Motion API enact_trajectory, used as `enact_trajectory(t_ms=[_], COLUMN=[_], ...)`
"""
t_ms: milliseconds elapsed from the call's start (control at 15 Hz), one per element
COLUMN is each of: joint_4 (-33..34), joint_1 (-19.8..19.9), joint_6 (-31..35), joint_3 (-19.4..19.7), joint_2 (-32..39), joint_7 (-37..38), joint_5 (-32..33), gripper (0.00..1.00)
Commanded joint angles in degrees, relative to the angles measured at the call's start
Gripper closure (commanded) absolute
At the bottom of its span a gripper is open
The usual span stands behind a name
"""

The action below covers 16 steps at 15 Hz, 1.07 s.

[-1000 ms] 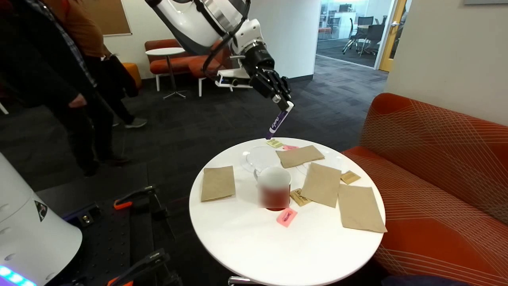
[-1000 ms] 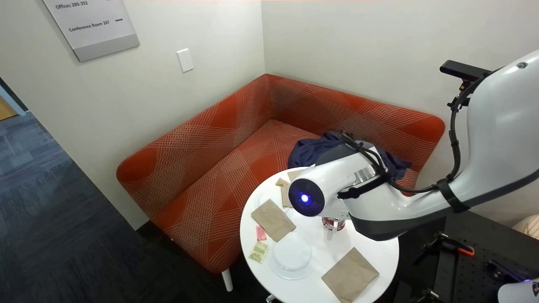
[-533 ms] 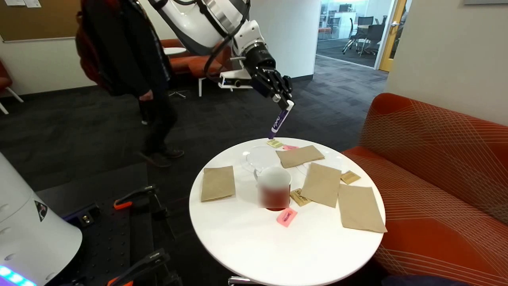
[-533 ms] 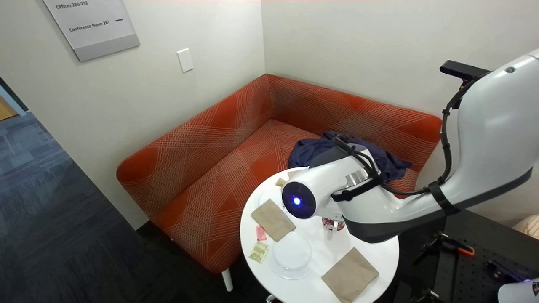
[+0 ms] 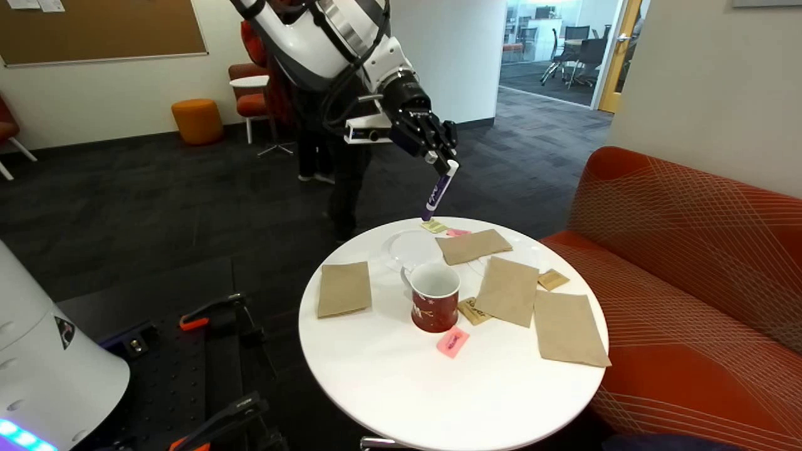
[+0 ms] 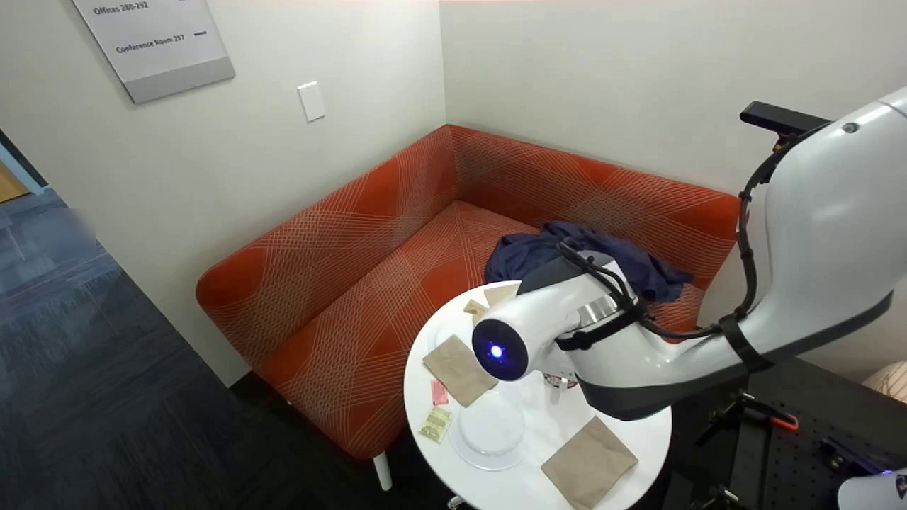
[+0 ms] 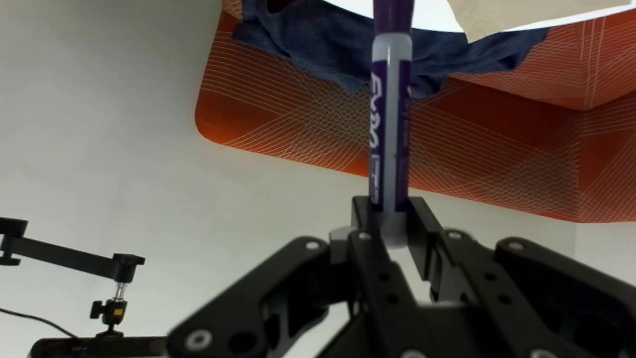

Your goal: Move the maroon cup to the middle of the table, then put the marker in the cup, then put the marker on the right side of the marker

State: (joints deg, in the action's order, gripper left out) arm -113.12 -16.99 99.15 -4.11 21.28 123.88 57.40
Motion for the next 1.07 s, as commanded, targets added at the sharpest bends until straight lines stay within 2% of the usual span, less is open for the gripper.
enact_trajectory(t_ms=[0,267,533,1000], joint_4=[1.45,1.80,2.23,4.11], joint_1=[-0.42,-0.18,0.24,1.61], joint_6=[-4.57,-6.80,-5.90,-4.46], joint_3=[-1.11,-1.61,-1.43,-1.06], joint_2=[1.59,3.35,5.77,10.31], joint_7=[6.25,11.00,13.76,14.30], joint_5=[1.21,1.39,2.28,3.55], gripper=[0.95,0.95,0.95,0.95])
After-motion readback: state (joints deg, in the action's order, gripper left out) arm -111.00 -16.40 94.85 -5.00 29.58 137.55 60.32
